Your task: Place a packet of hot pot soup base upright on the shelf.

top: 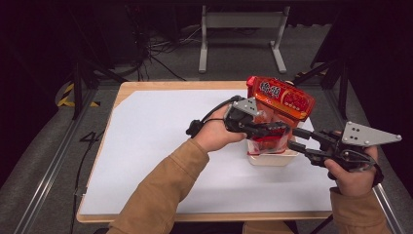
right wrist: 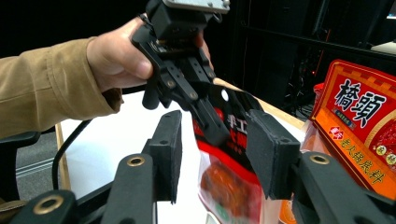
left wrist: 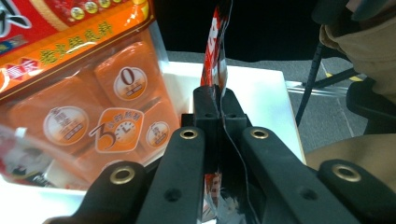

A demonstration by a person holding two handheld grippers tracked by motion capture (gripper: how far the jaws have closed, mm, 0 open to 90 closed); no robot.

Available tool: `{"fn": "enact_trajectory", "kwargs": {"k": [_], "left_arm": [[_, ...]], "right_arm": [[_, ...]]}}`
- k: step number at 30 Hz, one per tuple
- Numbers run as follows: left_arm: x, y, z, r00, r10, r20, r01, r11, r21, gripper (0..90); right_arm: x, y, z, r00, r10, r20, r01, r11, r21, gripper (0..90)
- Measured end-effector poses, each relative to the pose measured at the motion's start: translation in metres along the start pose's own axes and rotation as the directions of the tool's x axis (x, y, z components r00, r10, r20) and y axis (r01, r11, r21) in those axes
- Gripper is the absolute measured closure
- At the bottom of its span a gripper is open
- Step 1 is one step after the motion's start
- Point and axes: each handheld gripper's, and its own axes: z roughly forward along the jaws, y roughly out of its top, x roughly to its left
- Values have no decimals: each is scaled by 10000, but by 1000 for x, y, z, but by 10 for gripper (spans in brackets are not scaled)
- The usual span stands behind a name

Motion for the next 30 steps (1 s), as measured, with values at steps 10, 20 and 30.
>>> {"fn": "enact_trajectory", "kwargs": {"k": [10, 20, 30], "left_arm": [[5, 0, 18, 10000, -70, 67, 71, 9998, -158, 889], [10, -6, 33, 9996, -250, 164, 258, 9982, -547, 889], [9, -7, 47, 9996, -258, 118, 267, 9961, -837, 891]], "right_arm": [[2, 1, 0, 10000, -25, -84, 25, 10000, -65, 559], [2, 0, 1, 9999, -42, -102, 41, 10000, -79, 557], [2, 1, 1, 9999, -75, -134, 74, 9999, -105, 557]]}}
